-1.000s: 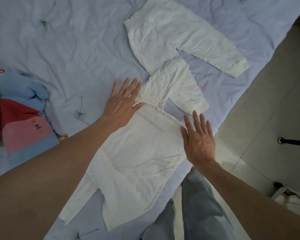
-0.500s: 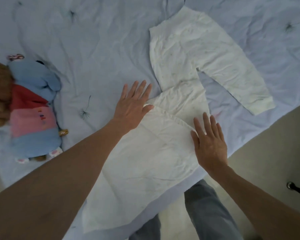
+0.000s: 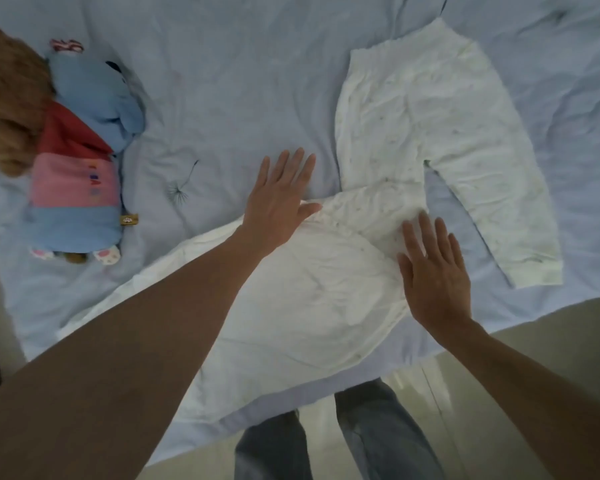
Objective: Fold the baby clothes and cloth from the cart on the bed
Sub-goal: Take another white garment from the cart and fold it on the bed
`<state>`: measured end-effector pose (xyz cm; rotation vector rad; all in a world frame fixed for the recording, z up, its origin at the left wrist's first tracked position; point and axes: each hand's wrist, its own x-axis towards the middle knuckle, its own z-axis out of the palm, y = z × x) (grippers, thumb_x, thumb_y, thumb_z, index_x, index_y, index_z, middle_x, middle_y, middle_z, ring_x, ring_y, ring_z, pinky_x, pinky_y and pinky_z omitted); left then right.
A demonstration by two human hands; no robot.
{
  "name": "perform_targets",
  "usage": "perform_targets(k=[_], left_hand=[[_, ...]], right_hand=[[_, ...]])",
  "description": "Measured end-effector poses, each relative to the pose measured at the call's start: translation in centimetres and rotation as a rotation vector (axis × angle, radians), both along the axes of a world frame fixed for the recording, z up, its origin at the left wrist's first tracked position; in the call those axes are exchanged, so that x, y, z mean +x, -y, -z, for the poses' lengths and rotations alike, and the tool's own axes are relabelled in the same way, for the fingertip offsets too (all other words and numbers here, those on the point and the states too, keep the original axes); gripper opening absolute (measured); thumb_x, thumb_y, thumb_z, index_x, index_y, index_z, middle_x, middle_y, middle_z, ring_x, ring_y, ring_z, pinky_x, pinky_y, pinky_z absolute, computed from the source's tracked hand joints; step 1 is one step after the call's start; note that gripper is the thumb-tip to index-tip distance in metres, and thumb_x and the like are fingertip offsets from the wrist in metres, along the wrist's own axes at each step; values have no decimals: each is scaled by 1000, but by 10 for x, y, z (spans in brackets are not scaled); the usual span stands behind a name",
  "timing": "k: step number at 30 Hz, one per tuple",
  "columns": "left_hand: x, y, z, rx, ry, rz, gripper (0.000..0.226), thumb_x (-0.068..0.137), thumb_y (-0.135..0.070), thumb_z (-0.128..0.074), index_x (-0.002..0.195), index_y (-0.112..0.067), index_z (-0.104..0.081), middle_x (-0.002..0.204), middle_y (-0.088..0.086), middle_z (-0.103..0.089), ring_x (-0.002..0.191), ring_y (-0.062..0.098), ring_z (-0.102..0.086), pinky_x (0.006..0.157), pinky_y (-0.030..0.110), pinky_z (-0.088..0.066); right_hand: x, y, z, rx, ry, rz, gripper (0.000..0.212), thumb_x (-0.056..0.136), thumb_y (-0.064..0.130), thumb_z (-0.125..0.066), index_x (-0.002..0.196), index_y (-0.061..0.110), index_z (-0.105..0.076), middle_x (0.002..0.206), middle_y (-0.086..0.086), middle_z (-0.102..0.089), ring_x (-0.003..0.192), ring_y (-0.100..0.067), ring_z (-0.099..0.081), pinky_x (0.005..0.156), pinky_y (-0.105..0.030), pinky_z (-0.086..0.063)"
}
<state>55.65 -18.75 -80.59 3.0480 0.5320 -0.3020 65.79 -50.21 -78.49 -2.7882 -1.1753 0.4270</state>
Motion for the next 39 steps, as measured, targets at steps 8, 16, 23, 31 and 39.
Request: perform_targets(k=[8, 16, 23, 31, 39], left_hand=[[-9, 0, -19, -55, 71, -103, 100, 95, -76, -53, 170, -17, -23, 175, 15, -25, 162, 36, -24, 132, 58, -15], [-52, -5, -41, -27, 119, -271, 108, 89, -88, -44, 170, -19, -22, 176, 13, -24, 163, 35, -22, 132, 58, -13], [-129, -12, -59, 18, 149, -421, 100, 93, -82, -51, 171, -29, -18, 177, 11, -22, 164, 36, -19, 131, 60, -13], [-253, 11, -55, 35, 111, -603, 93, 98, -80, -46, 170, -25, -24, 178, 12, -17, 165, 34, -14, 131, 61, -13], [-346, 68, -41, -4, 116, -855, 82, 105, -71, -45, 171, -36, -13, 180, 3, -10, 165, 34, -11, 131, 59, -13]], right_hand=[[16, -56, -28, 127, -54, -130, 67, 114, 40, -41, 169, 12, -14, 176, -10, -16, 164, -26, -13, 130, -48, -26], [4, -115, -41, 168, -19, -305, 73, 114, 52, -36, 169, 8, -14, 176, -11, -15, 164, -25, -11, 131, -46, -23], [-26, -154, -50, 124, 17, -491, 82, 111, 61, -30, 169, 6, -10, 176, -13, -13, 164, -28, -11, 131, -47, -22], [-73, -206, -55, 127, 62, -797, 81, 111, 62, -31, 169, 8, -12, 176, -15, -15, 164, -30, -13, 131, -48, -21], [-134, -245, -49, 143, 89, -1066, 78, 112, 60, -29, 168, 7, -20, 173, -18, -23, 161, -35, -22, 130, -50, -23]])
